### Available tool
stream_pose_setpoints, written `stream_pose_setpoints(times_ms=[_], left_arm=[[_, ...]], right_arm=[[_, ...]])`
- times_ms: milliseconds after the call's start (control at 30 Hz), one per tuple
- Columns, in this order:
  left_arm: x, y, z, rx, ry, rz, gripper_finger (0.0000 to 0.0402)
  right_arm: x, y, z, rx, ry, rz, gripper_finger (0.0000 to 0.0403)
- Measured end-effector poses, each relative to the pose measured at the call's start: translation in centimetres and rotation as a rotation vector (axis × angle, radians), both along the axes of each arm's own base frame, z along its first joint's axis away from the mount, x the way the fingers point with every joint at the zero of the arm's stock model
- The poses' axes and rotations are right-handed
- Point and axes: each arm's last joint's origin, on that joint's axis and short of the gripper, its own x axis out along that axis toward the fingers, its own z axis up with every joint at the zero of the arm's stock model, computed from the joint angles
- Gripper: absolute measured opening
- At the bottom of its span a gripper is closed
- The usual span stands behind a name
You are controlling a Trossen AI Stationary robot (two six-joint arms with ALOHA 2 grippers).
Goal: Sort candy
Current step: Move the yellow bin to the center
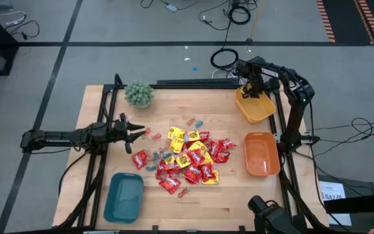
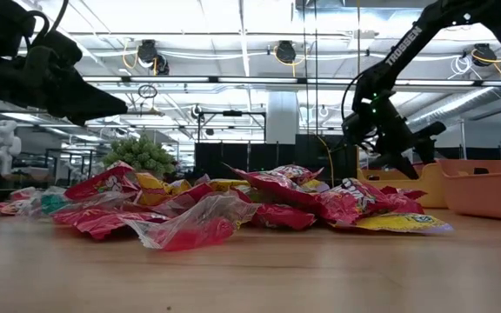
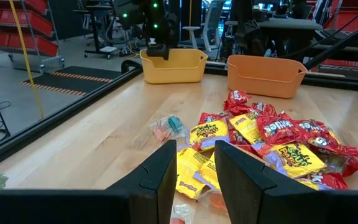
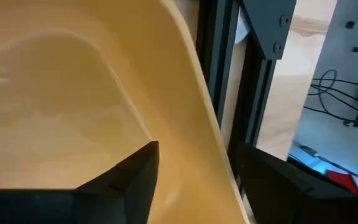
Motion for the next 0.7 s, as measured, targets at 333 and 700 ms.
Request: stream_pose_setpoints(times_ms=[333, 700], left_arm=[[0.0, 0.0, 0.0, 0.000, 0.000, 0.000, 0.0118], [0.0, 0.0, 0.0, 0.000, 0.000, 0.000, 0.0118]], right_arm=[[0.3, 0.4, 0.1, 0.060, -0.033, 0.026, 0.0012], [1.0, 2.1, 4.1, -0.062, -0.218, 0.003, 0.0001]])
